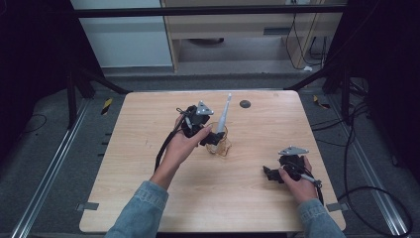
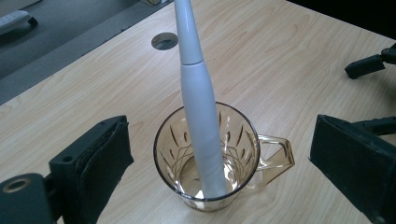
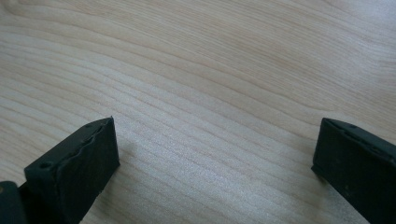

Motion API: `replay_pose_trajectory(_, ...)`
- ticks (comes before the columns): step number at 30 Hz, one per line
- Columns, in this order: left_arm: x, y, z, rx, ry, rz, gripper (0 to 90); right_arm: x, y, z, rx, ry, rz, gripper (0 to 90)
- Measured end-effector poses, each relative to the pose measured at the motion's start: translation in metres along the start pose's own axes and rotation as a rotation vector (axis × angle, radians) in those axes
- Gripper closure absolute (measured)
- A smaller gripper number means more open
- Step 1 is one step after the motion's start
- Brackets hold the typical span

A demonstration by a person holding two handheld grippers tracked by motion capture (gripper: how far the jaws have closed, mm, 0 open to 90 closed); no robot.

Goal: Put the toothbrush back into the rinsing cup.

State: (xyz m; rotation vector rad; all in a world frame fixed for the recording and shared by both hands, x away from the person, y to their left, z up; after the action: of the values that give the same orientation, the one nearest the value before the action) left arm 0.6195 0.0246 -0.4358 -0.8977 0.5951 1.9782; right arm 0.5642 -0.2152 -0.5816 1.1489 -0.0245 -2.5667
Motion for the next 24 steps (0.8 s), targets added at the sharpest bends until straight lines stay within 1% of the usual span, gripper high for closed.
replay_pose_trajectory(2,0.002,0.000,0.003,0.007,0.009,0.013,4.8,0.000,0.000,0.000,0.000,0.000,0.000,0.4)
replay_pose_trajectory(5,0.006,-0.002,0.008,0.005,0.013,0.026,4.9,0.000,0.000,0.000,0.000,0.000,0.000,0.4)
replay_pose_trajectory(10,0.016,-0.009,0.017,-0.004,0.003,0.037,5.0,0.000,0.000,0.000,0.000,0.000,0.000,0.4)
replay_pose_trajectory(16,0.032,-0.012,0.029,0.001,-0.007,0.056,5.0,0.000,0.000,0.000,0.000,0.000,0.000,0.4)
replay_pose_trajectory(20,0.044,-0.013,0.033,0.001,-0.023,0.053,4.9,0.000,0.000,0.000,0.000,0.000,0.000,0.4)
replay_pose_trajectory(22,0.050,-0.013,0.036,0.007,-0.034,0.036,4.7,0.000,0.000,0.000,0.000,0.000,0.000,0.4)
replay_pose_trajectory(23,0.052,-0.012,0.038,0.016,-0.020,0.041,4.7,0.000,0.000,0.000,0.000,0.000,-0.001,0.4)
replay_pose_trajectory(24,0.054,-0.012,0.039,0.025,-0.003,0.056,4.7,0.000,0.000,0.000,0.000,0.000,0.000,0.4)
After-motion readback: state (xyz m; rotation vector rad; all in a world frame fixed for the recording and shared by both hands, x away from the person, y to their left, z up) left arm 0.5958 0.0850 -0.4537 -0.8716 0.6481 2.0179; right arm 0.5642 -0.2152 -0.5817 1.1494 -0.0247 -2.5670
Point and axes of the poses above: each handheld gripper's, and its own axes: z roughly backward along the jaws, x roughly out of its underside, y roughly to its right, the point moved 10 cm from there along -z, roughly forward along the jaws, and after that the axes turned 12 degrees about x, right-handed, at the moved point
